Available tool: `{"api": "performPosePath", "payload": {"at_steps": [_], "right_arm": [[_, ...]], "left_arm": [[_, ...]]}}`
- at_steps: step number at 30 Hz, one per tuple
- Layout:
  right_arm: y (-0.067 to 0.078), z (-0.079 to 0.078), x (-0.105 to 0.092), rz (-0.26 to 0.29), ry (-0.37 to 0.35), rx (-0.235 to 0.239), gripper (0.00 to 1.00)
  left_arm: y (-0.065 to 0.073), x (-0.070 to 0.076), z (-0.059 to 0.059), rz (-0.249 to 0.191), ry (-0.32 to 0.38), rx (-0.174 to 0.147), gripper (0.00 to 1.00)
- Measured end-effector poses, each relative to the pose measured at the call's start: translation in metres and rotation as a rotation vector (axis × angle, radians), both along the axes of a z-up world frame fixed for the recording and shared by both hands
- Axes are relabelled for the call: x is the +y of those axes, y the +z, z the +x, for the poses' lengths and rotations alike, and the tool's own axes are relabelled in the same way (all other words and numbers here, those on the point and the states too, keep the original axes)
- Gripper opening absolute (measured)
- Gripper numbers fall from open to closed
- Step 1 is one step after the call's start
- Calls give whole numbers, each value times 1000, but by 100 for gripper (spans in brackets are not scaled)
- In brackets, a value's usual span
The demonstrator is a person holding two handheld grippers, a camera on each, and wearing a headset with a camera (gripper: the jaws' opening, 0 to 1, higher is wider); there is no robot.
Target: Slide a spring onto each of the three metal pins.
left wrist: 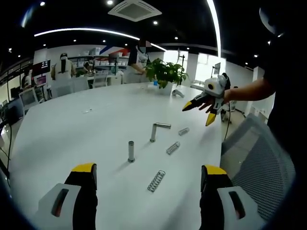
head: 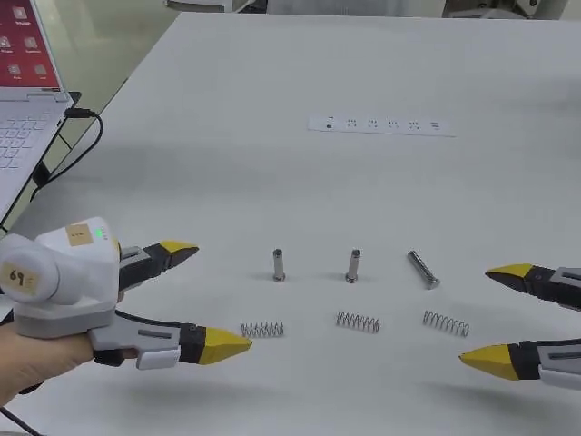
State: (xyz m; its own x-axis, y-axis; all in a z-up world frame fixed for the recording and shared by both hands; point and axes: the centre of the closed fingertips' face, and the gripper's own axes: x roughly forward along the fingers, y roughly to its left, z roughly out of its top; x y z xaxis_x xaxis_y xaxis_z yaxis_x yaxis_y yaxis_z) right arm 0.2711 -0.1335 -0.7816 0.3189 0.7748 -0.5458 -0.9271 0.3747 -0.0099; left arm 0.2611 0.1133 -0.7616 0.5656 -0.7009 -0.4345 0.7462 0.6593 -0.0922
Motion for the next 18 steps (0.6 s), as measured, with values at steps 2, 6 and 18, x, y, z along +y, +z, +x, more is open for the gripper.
{"api": "performPosePath", "payload": {"at_steps": [2,6,18], "right_arm": [[0,-1,0,-1,0,2,70],[0,-2,-1,-7,2,1,70],[-3,-3,-5,-15,0,5,70]], "left_arm": [[-1,-1,-1,2,-3,1,86],[-1,-2,-1,3,-5,2,86],[0,-3,1,0,-4,-2,86]]}}
